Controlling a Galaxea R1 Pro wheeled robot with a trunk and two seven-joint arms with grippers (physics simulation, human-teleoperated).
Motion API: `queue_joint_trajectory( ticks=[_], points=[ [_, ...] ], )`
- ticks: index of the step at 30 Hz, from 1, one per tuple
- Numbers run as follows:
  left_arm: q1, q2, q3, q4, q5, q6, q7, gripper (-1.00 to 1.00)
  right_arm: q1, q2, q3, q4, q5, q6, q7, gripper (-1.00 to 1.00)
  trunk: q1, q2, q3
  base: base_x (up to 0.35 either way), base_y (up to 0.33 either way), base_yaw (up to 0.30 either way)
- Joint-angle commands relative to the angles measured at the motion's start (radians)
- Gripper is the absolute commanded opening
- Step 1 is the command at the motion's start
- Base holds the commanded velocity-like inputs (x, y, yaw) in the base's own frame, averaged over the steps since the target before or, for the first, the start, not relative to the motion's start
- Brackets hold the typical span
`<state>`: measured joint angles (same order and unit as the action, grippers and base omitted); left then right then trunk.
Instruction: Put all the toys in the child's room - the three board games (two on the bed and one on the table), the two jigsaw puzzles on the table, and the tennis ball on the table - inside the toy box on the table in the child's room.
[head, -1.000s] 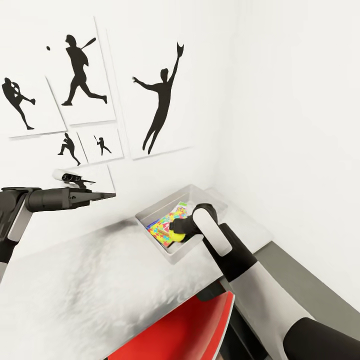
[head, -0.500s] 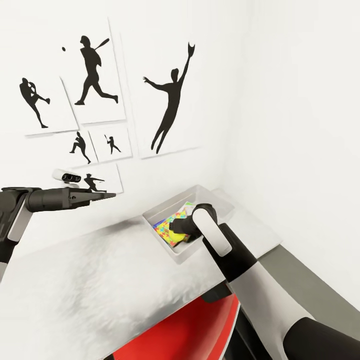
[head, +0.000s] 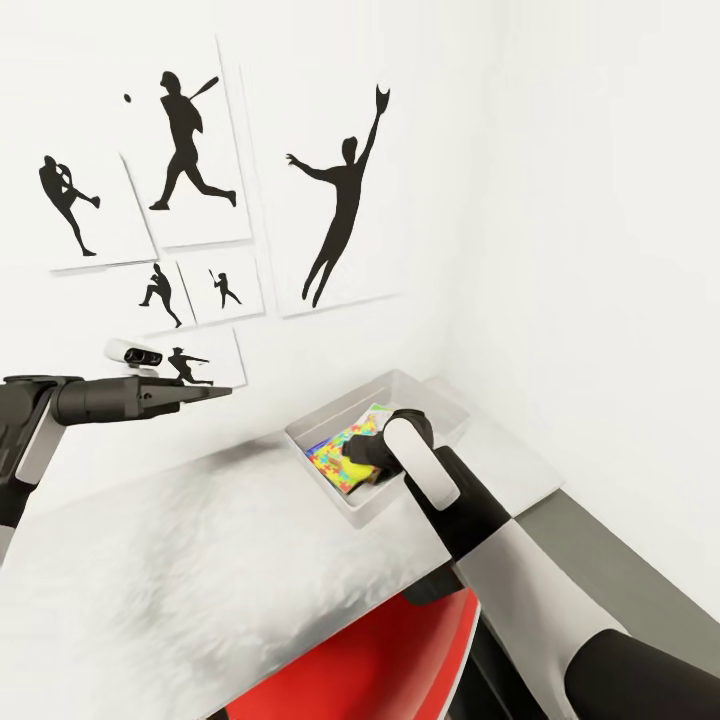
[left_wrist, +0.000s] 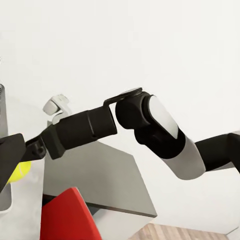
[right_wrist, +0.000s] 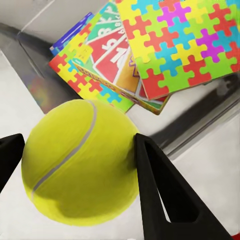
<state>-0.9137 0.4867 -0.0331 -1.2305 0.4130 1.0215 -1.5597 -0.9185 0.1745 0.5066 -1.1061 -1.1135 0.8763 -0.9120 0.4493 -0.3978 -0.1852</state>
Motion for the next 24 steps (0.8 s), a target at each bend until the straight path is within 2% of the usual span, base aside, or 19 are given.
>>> queue_joint_trajectory(
  ticks=[1, 2, 4, 7, 10, 17, 21, 23, 24],
  points=[
    [-0.001, 0.001, -0.002, 0.0, 0.001, 0.011, -0.004, 1.0, -0.002, 0.0, 0.002, 0.0, -0.007, -0.003, -0.013, -1.0, 0.001, -0.002, -0.002, 0.0, 0.0, 0.0],
    [-0.001, 0.001, -0.002, 0.0, 0.001, 0.01, -0.004, 1.0, -0.002, 0.0, 0.007, 0.0, 0.018, -0.005, -0.013, -1.0, 0.001, -0.002, -0.002, 0.0, 0.0, 0.0],
    [-0.001, 0.0, -0.002, 0.0, 0.001, 0.01, -0.004, 1.0, -0.002, 0.0, 0.017, 0.0, 0.101, -0.017, -0.011, -1.0, 0.001, -0.002, -0.002, 0.0, 0.0, 0.0],
    [-0.001, 0.0, -0.003, 0.0, 0.001, 0.009, -0.003, 1.0, -0.001, 0.0, 0.019, 0.002, 0.132, -0.025, 0.015, -1.0, 0.001, -0.002, -0.002, 0.0, 0.0, 0.0],
    [0.0, 0.0, -0.004, 0.0, 0.001, 0.009, -0.003, 1.0, -0.001, 0.0, 0.02, 0.003, 0.141, -0.027, 0.043, -1.0, 0.001, -0.002, -0.002, 0.0, 0.0, 0.0],
    [0.002, 0.0, -0.004, 0.0, 0.001, 0.009, -0.003, 1.0, -0.001, 0.0, 0.021, 0.044, 0.144, -0.033, 0.06, -1.0, 0.001, -0.002, -0.002, 0.0, 0.0, 0.0],
    [0.005, 0.0, -0.004, 0.0, 0.001, 0.009, -0.003, 1.0, 0.0, 0.0, 0.034, 0.059, 0.146, -0.081, 0.111, -1.0, 0.001, -0.002, -0.002, 0.0, 0.0, 0.0],
    [0.006, 0.0, -0.004, 0.0, 0.001, 0.009, -0.003, 1.0, -0.001, 0.0, 0.046, 0.069, 0.162, -0.092, 0.128, -1.0, 0.001, -0.002, -0.002, 0.0, 0.0, 0.0],
    [0.008, 0.0, -0.003, 0.0, 0.001, 0.009, -0.003, 1.0, -0.001, 0.0, 0.05, 0.074, 0.184, -0.107, 0.134, -1.0, 0.001, -0.002, -0.002, 0.0, 0.0, 0.0]
  ],
)
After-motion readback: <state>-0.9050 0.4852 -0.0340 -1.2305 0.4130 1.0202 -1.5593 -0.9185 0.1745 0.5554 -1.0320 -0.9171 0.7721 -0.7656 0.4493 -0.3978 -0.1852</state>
